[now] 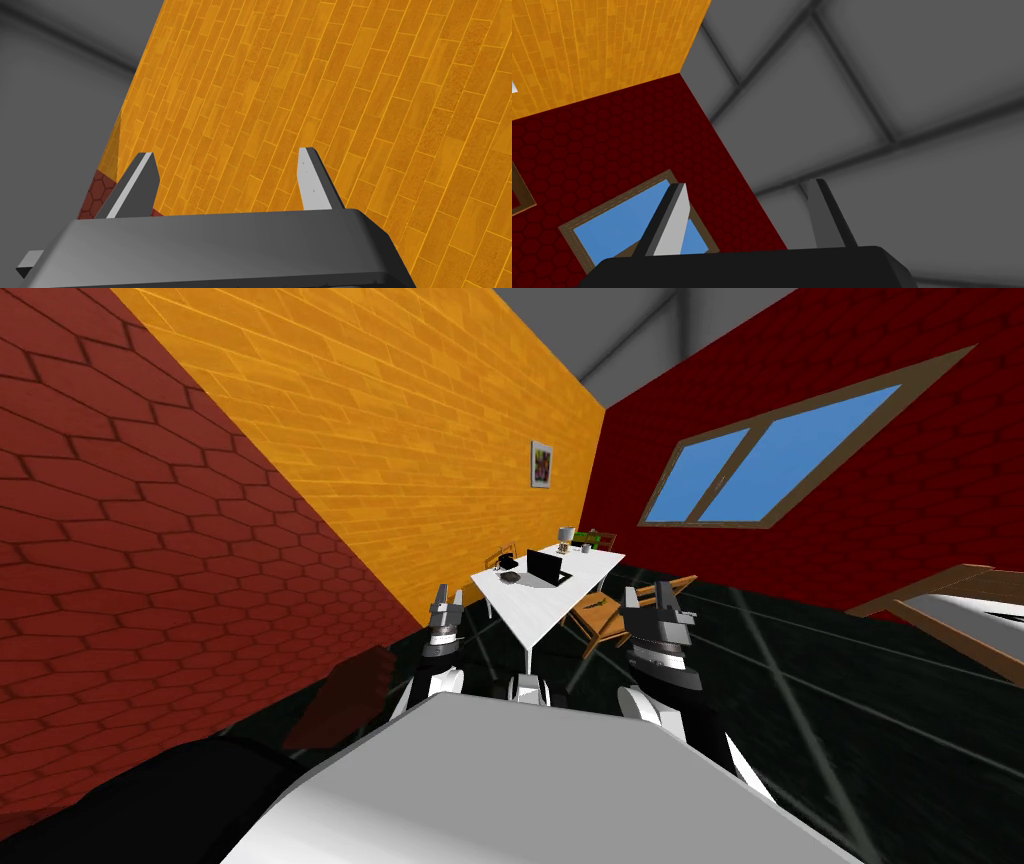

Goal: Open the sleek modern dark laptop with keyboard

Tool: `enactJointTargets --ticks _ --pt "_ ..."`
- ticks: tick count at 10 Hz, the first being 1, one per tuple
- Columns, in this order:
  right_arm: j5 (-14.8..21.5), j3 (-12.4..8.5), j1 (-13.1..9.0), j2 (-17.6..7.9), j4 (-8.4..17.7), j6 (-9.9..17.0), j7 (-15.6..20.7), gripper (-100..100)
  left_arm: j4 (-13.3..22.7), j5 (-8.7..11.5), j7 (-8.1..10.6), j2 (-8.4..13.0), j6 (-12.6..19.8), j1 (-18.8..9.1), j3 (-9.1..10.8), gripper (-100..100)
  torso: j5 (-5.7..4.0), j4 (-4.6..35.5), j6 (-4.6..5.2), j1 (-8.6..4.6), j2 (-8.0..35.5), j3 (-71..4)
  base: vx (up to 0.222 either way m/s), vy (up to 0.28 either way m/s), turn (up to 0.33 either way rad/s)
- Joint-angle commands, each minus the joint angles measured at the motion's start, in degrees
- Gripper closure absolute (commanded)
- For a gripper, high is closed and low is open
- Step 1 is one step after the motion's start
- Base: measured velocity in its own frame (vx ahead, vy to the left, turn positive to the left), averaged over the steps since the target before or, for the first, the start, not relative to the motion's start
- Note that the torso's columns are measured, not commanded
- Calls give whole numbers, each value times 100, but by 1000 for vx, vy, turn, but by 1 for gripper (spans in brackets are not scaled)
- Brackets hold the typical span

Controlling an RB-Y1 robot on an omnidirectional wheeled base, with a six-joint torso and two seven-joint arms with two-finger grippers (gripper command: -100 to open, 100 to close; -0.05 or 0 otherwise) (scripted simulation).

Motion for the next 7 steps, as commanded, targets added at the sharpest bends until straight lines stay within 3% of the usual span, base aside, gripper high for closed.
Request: enactJointTargets --ticks 1,7 --pt "138 -40 -190 -346 97 18 172 -100 2 0 0 0 1 0 0 0 -3 190 -2 -12 198 -392 -44 -67 130" --pt "758 -201 -905 -1180 523 104 876 -100 3 0 0 1 1 0 1 0 -1 268 0 -3 264 -539 -61 -109 157"
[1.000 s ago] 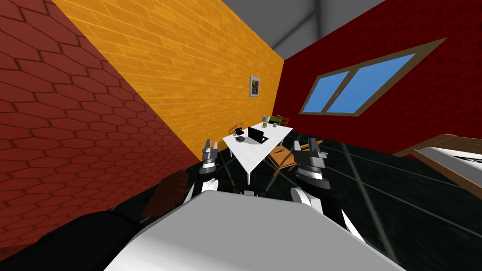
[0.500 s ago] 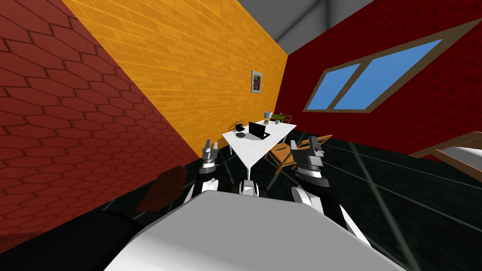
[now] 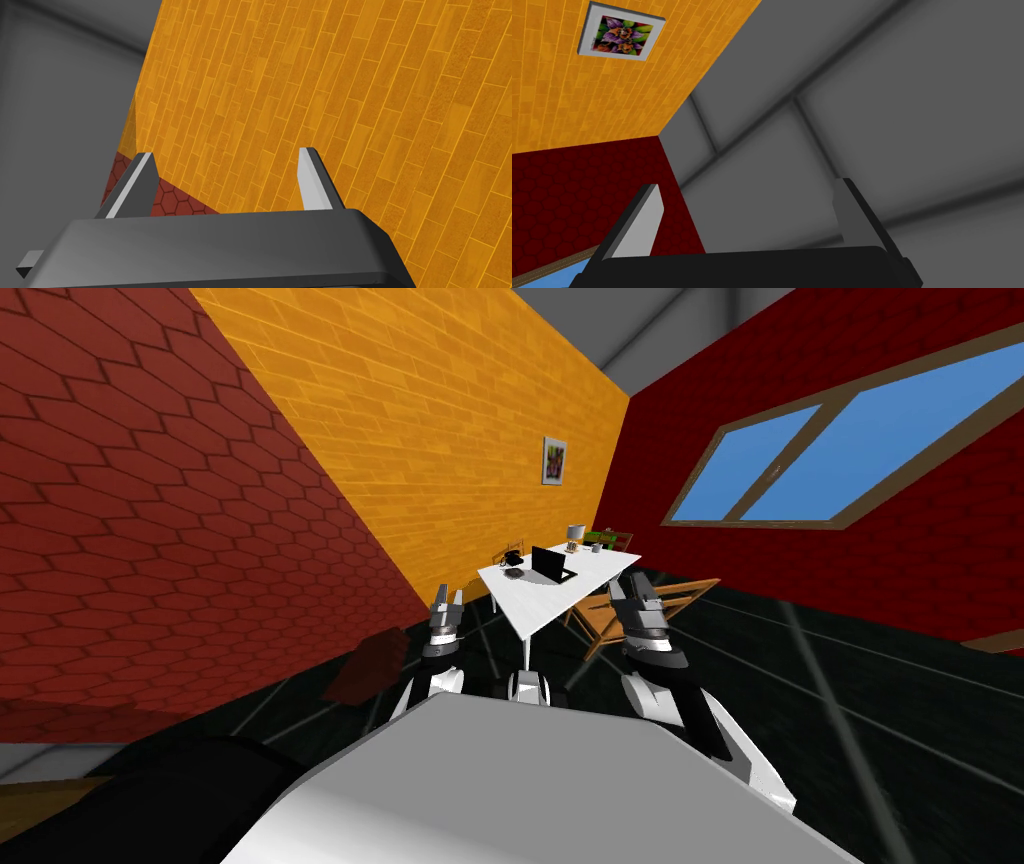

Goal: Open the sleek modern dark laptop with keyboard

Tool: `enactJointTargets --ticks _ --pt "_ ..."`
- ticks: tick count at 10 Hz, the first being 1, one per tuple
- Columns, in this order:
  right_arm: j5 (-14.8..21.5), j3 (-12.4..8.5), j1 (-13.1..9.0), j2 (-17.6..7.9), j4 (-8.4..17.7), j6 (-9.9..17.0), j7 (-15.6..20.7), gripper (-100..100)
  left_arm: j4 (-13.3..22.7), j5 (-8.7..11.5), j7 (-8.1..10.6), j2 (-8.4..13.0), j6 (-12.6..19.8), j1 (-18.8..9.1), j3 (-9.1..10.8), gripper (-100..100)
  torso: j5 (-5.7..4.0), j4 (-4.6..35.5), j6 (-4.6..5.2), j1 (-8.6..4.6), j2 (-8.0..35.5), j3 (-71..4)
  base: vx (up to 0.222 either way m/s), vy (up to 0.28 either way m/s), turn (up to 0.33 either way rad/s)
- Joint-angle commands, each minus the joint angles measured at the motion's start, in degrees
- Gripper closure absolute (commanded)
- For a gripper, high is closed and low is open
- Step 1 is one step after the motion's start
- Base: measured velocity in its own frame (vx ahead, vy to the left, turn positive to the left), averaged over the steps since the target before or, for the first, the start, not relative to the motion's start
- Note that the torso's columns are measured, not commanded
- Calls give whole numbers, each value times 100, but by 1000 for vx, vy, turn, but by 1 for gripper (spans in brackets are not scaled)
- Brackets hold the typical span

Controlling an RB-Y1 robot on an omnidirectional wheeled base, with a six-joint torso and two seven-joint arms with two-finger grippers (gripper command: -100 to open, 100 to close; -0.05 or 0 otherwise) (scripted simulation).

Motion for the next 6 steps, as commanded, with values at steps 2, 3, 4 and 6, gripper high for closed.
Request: enactJointTargets --ticks 2,3,4,6 --pt "512 -140 -521 -568 351 84 557 -100 0 0 0 0 0 0 0 0 0 2 0 0 8 4 -84 -129 218" --pt "681 -179 -676 -731 472 112 727 -100 0 0 0 0 0 0 0 0 1 1 0 5 2 2 -70 -124 246" --pt "861 -219 -833 -897 602 142 889 -100 0 0 0 0 0 0 0 0 2 -1 0 5 -2 -1 -61 -132 268" --pt "1051 -261 -990 -1063 741 175 1086 -100 0 0 0 0 0 0 0 0 1 -1 0 5 -3 -2 -53 -98 163"
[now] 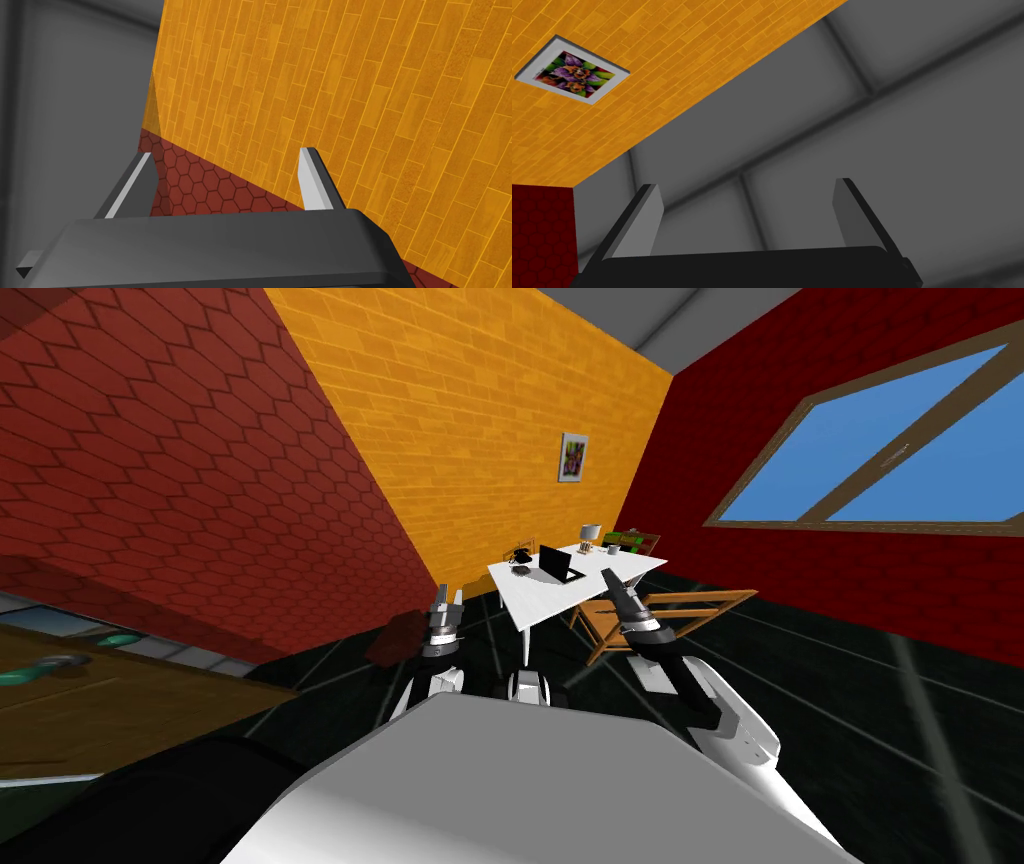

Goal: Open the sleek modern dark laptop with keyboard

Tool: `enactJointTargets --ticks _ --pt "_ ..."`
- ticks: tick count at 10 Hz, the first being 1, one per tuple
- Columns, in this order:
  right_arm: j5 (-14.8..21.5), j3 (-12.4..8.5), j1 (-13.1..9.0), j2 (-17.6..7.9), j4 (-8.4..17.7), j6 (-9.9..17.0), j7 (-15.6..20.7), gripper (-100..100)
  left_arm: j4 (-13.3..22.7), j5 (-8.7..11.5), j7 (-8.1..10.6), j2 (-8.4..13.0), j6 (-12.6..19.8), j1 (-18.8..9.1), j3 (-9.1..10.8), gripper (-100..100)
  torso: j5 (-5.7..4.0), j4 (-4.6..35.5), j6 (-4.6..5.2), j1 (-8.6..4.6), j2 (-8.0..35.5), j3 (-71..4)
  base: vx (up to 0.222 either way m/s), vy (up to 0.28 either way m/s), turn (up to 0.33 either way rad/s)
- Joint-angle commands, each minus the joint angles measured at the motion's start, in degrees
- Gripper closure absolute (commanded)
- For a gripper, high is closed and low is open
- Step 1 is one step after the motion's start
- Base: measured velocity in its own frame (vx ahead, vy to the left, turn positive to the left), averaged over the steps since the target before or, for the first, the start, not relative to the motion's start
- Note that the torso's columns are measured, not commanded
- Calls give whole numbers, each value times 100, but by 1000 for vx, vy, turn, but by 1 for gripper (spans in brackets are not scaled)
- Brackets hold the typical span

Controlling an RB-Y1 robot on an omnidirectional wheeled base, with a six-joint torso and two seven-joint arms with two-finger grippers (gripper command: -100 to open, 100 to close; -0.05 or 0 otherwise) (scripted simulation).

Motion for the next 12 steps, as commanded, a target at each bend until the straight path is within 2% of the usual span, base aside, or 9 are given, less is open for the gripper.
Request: enactJointTargets --ticks 1,3,4,6,7,9,10,12 --pt "356 -39 -244 -244 224 57 372 -100 0 0 0 0 0 1 0 0 4 0 5 14 -1 0 -31 -57 127" --pt "711 -127 -551 -568 548 138 704 -100 0 0 0 0 0 0 0 0 1 1 -3 -1 3 1 -54 -86 276" --pt "781 -127 -551 -568 548 138 755 -100 0 0 0 0 0 0 0 0 -2 3 0 -8 12 7 -42 -65 74" --pt "1164 -216 -844 -881 902 230 1112 -100 0 0 0 -1 0 1 0 0 2 0 -2 5 -2 -1 -25 -63 199" --pt "1237 -216 -844 -881 902 230 1144 -100 0 0 0 0 0 1 0 0 0 0 -2 -4 1 0 -27 -62 112" --pt "1628 -306 -1115 -1181 1279 331 1510 -100 0 0 0 0 0 1 0 0 1 1 -2 2 1 1 -13 -58 203" --pt "1717 -306 -1115 -1181 1279 331 1534 -100 0 0 0 0 0 1 0 0 0 1 -2 -2 1 1 -10 -48 108" --pt "2107 -395 -1359 -1459 1649 437 1902 -100 0 0 0 -1 0 1 0 0 2 2 -2 4 5 4 -9 -43 214"
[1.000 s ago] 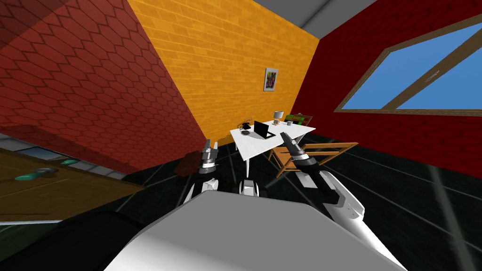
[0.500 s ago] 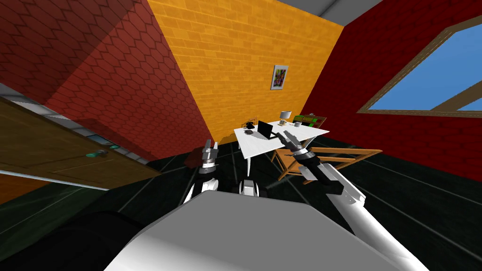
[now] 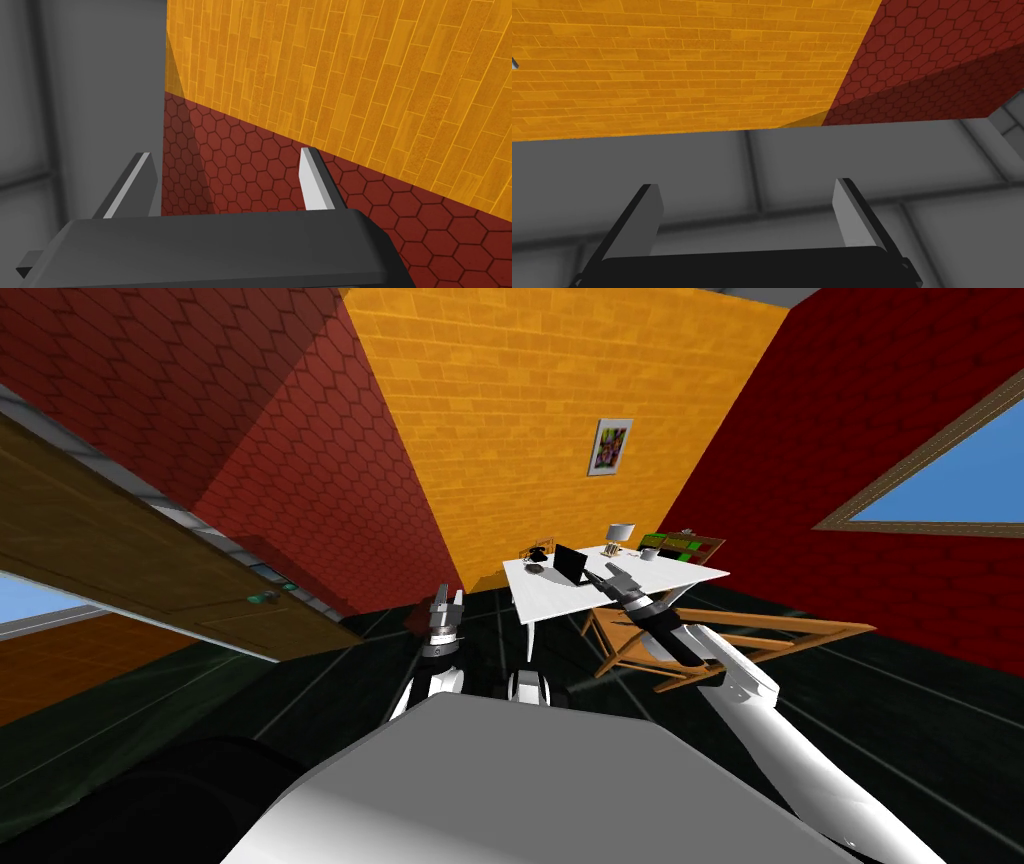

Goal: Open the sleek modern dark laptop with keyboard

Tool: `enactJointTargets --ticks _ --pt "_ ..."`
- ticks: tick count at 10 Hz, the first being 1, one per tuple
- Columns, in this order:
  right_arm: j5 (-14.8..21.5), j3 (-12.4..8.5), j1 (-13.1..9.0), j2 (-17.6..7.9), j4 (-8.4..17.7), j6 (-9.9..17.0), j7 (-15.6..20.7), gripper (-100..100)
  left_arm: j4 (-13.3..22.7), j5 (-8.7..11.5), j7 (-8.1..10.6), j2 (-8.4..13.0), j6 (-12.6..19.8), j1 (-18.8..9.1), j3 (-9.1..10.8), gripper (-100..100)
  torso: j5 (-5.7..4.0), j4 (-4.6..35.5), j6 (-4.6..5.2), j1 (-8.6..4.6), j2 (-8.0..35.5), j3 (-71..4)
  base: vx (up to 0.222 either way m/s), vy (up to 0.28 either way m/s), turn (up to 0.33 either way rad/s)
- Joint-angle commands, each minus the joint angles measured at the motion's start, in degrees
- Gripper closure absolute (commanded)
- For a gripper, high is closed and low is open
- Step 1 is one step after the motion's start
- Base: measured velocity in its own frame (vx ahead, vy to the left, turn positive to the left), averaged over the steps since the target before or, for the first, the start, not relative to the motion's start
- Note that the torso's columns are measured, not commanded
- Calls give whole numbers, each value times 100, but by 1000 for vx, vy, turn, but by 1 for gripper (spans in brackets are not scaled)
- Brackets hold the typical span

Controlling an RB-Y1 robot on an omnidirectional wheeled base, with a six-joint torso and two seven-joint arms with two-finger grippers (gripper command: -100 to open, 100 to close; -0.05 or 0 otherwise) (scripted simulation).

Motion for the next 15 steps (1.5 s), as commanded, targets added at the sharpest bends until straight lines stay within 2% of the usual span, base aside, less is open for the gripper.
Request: enactJointTargets --ticks 1,2,3,5,6,7,8,10,11,13,14,15 --pt "393 -83 -173 -218 306 65 302 -100 0 0 0 0 0 0 0 0 -1 0 -1 -5 0 -1 -2 -40 86" --pt "598 -126 -283 -348 503 120 489 -100 0 0 0 0 0 1 0 0 -2 0 5 -4 -1 -1 3 -32 160" --pt "644 -126 -283 -348 503 120 489 -100 0 0 0 0 0 0 0 0 -1 -1 0 -3 -3 -2 6 -28 72" --pt "1026 -209 -478 -591 902 233 848 -100 0 0 0 0 0 0 0 0 -1 -1 -1 -5 -3 -2 12 -35 194" --pt "1144 -209 -478 -591 902 233 848 -100 0 0 0 0 0 0 0 0 -2 -1 -1 -7 -5 -3 19 -31 75" --pt "1344 -249 -564 -703 1101 290 1019 -100 0 0 0 0 0 1 0 0 -2 0 7 -5 -1 0 27 -22 122" --pt "1390 -249 -564 -703 1101 290 1019 -100 0 0 0 0 0 1 0 0 -1 -1 0 -2 -2 -1 27 -19 78" --pt "1784 -322 -709 -905 1494 403 1340 -100 0 0 0 0 0 1 0 0 -1 0 0 -5 0 0 30 -24 166" --pt "1869 -322 -709 -905 1494 403 1340 -100 0 0 0 0 0 1 0 0 -2 -1 -1 -6 -3 -2 34 -27 89" --pt "2260 -389 -823 -1077 1872 515 1631 -100 0 0 0 0 0 1 0 0 -2 -1 0 -5 -3 -2 48 -26 131" --pt "2322 -389 -823 -1077 1872 515 1631 -100 0 0 0 0 0 1 0 0 -2 -2 1 -6 -5 -3 40 -20 72" --pt "2537 -420 -869 -1152 2054 569 1764 -100 0 0 0 0 0 2 0 0 -1 0 4 -3 2 1 45 -15 99"
